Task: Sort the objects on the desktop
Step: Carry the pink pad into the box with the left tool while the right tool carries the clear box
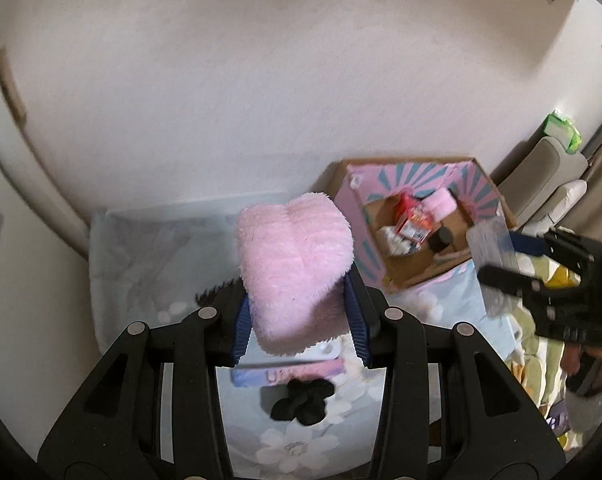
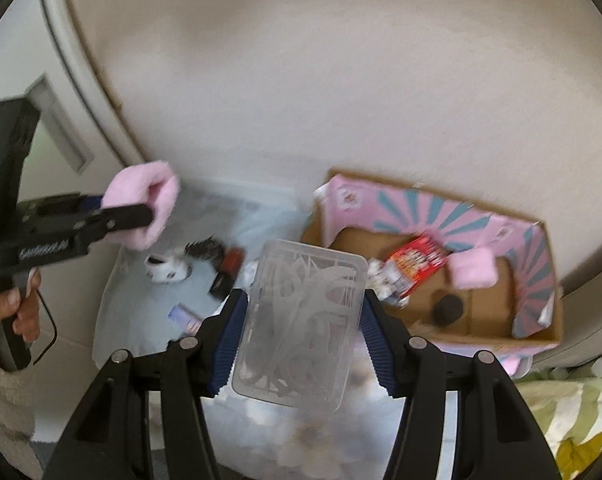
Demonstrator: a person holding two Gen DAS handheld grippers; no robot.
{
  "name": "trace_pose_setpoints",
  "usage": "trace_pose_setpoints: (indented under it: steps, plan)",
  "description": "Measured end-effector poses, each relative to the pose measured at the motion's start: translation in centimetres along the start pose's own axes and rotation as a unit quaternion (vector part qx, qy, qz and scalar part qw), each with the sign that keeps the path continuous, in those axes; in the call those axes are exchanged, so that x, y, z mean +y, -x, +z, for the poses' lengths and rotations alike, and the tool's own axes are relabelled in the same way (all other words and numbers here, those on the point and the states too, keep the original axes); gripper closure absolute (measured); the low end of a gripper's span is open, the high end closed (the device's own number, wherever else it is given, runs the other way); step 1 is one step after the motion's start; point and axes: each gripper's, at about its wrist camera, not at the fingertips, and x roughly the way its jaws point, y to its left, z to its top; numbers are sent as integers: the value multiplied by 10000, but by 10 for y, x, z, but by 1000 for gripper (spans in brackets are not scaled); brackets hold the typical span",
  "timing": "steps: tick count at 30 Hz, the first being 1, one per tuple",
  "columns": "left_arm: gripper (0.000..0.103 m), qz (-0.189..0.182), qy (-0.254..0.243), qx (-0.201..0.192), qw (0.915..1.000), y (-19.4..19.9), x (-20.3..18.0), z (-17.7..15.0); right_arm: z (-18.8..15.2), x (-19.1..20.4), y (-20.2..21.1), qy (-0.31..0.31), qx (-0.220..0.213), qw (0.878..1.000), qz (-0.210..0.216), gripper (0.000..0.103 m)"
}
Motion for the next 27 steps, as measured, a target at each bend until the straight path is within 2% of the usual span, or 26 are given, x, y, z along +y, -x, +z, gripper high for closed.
trace_pose_setpoints:
  steps: [5, 11, 19, 27]
  plan:
    - [65, -82, -173, -38, 9998, -4, -32, 21, 16, -41, 9, -180, -62, 9998, -85, 50]
    - [65, -171, -460, 84, 9988, -32, -78, 44, 22, -95, 6, -302, 94, 9992, -237, 50]
    - [65, -315, -717, 379, 9962, -85, -136, 64, 15, -156, -15, -353, 389, 9978, -416, 50]
    - [65, -355, -857, 820, 9923, -144, -173, 64, 0, -188, -49, -370, 685, 9962, -381, 50]
